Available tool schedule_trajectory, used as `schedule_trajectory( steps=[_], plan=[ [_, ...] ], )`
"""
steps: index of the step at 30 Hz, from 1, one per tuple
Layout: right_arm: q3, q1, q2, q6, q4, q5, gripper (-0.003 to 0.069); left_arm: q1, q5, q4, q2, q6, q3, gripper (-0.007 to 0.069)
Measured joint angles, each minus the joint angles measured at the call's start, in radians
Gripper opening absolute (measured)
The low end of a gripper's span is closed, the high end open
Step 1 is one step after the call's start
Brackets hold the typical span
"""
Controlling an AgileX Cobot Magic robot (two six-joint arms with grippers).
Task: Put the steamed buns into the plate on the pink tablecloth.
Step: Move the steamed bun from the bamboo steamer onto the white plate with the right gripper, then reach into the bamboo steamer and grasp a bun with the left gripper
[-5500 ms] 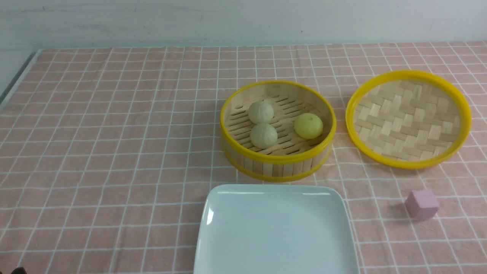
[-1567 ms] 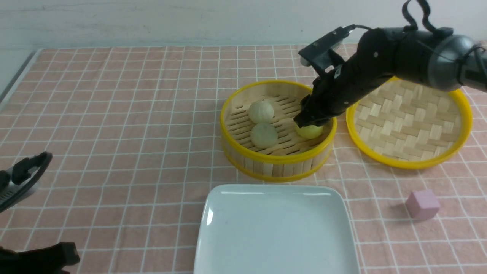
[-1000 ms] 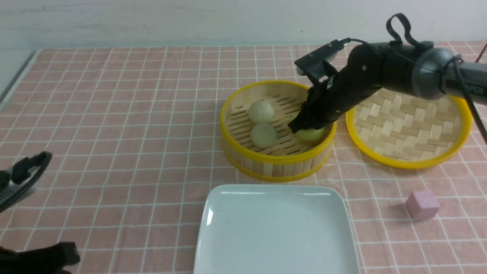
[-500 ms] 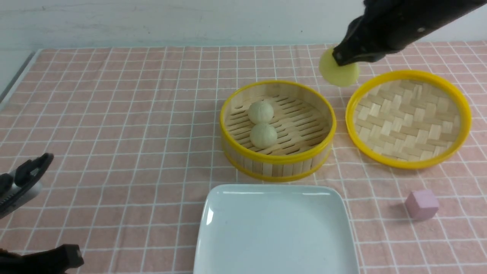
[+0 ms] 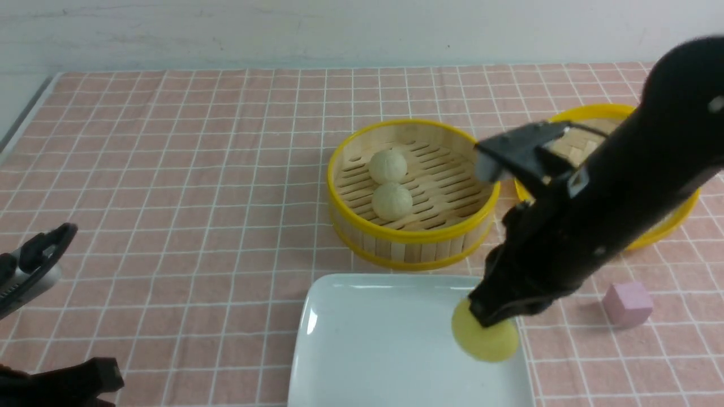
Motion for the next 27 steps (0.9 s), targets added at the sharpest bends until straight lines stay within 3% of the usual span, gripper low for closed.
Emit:
schedule_trajectory(
  steps=[5, 8, 11, 15, 16, 17, 20, 24, 25, 26, 27],
  plan=[
    [0.03, 0.049, 0.113, 0.0, -0.098, -0.167, 0.0038, 0.0, -0.018, 0.0, 0.0, 0.0, 0.0, 0.0086],
    [0.03, 0.057, 0.182, 0.019, -0.123, -0.228, 0.0088, 0.0, -0.018, 0.005, 0.0, 0.0, 0.0, 0.009],
    [0.03, 0.06, 0.229, 0.067, -0.129, -0.267, 0.0193, 0.0, -0.018, 0.008, 0.0, 0.0, 0.0, 0.0094],
    [0.005, 0.06, 0.236, 0.132, -0.149, -0.228, 0.0392, 0.0, -0.024, 0.008, 0.0, 0.002, 0.0, 0.0097],
    [0.005, 0.06, 0.236, 0.132, -0.152, -0.22, 0.0392, 0.0, -0.026, 0.008, 0.0, 0.002, 0.0, 0.0097],
    [-0.025, 0.06, 0.23, 0.147, -0.175, -0.157, 0.045, 0.0, -0.036, 0.008, 0.0, 0.002, 0.0, 0.0098],
    [-0.099, 0.061, 0.196, 0.183, -0.243, -0.023, 0.0516, 0.0, -0.057, 0.008, 0.0, 0.003, 0.0, 0.0102],
    [-0.194, 0.061, 0.087, 0.219, -0.368, 0.131, 0.0466, 0.0, -0.082, 0.008, 0.0, 0.017, 0.0, 0.0106],
    [-0.211, 0.062, 0.05, 0.237, -0.415, 0.183, 0.0398, 0.0, -0.094, 0.008, 0.0, 0.029, 0.0, 0.0106],
    [-0.212, 0.063, 0.035, 0.239, -0.432, 0.201, 0.0398, 0.0, -0.096, 0.008, 0.0, 0.031, 0.0, 0.0106],
    [-0.21, 0.062, -0.03, 0.268, -0.497, 0.264, 0.028, 0.0, -0.121, 0.008, 0.0, 0.051, 0.0, 0.0106]
  ],
)
